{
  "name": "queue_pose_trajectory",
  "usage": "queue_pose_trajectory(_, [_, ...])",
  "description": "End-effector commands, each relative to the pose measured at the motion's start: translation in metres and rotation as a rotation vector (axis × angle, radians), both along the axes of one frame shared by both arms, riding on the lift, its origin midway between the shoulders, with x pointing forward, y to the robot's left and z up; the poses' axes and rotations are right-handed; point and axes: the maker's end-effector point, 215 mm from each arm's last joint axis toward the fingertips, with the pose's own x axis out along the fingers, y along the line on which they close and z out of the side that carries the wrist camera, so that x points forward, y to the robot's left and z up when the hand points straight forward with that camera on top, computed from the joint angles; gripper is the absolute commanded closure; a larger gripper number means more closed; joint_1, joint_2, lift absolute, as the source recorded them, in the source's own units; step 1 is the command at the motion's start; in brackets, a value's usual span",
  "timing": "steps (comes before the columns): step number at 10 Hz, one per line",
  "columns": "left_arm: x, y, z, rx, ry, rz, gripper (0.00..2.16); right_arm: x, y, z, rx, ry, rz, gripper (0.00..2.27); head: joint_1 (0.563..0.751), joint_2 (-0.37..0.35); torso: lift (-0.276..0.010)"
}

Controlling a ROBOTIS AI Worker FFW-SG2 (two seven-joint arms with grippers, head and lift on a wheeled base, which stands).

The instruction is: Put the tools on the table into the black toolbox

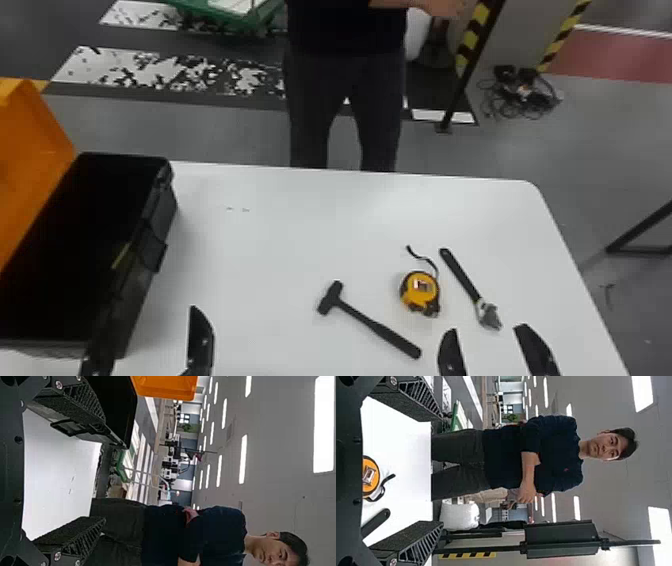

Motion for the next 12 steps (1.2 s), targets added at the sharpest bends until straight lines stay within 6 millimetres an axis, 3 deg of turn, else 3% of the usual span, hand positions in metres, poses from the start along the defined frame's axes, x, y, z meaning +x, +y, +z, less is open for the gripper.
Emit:
queue_pose_trajectory(1, [0.001, 0.001, -0.001, 0.001, 0.001, 0.001, 0.13, 0.004, 0.007, -0.008, -0.010, 0.030, 0.021, 0.06, 0.695, -0.108, -0.039])
queue_pose_trajectory(5, [0.003, 0.002, -0.001, 0.001, 0.002, 0.003, 0.13, 0.017, 0.033, -0.017, -0.093, 0.071, 0.149, 0.06, 0.695, -0.045, -0.039])
queue_pose_trajectory(9, [0.004, 0.006, -0.003, 0.004, 0.006, 0.010, 0.13, 0.039, 0.042, -0.063, -0.097, 0.256, 0.262, 0.06, 0.695, -0.001, -0.039])
queue_pose_trajectory(12, [0.004, 0.006, -0.003, 0.002, 0.005, 0.012, 0.13, 0.045, 0.045, -0.097, -0.084, 0.411, 0.332, 0.06, 0.695, 0.015, -0.039])
